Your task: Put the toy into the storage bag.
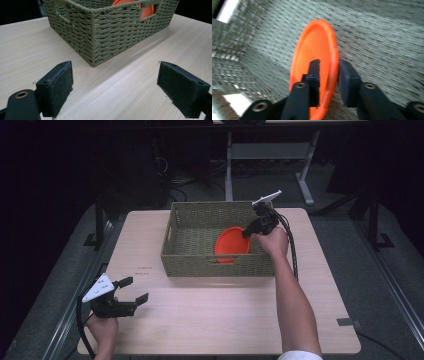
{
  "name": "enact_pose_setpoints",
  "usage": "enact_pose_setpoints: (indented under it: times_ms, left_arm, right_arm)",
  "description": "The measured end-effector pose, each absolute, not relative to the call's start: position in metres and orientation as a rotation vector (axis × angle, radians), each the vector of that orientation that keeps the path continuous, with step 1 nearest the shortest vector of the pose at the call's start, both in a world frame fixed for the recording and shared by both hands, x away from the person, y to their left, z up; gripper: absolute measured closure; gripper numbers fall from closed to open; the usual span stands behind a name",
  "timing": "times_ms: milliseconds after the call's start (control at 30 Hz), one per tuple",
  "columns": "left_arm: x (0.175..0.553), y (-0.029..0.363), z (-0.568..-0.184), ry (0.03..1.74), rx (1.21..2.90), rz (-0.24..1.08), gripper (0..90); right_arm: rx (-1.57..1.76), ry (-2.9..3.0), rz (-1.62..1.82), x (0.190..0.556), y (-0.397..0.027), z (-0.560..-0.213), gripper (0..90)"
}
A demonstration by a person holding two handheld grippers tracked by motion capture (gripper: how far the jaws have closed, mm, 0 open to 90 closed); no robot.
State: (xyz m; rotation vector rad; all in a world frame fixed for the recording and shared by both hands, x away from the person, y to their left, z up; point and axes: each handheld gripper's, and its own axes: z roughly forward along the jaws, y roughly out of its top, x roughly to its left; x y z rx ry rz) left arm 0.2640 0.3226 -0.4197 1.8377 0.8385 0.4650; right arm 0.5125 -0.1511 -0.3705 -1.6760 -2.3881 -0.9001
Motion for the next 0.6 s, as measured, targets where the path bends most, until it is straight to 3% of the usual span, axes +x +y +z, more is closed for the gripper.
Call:
enact_pose_setpoints:
  times_ms: [333, 600]
  left_arm:
    - [0.2643, 0.3216, -0.4201, 0.841, 1.851, 0.468, 12.6]
    - [0.2641, 0.3195, -0.4206, 0.84, 1.856, 0.458, 12.7]
  right_arm:
    - [-1.7, -2.453, -0.814, 0.5104, -0.1511, -0.3709, 58.6]
    - [-1.657, -2.478, -0.812, 0.5071, -0.1468, -0.3674, 56.8]
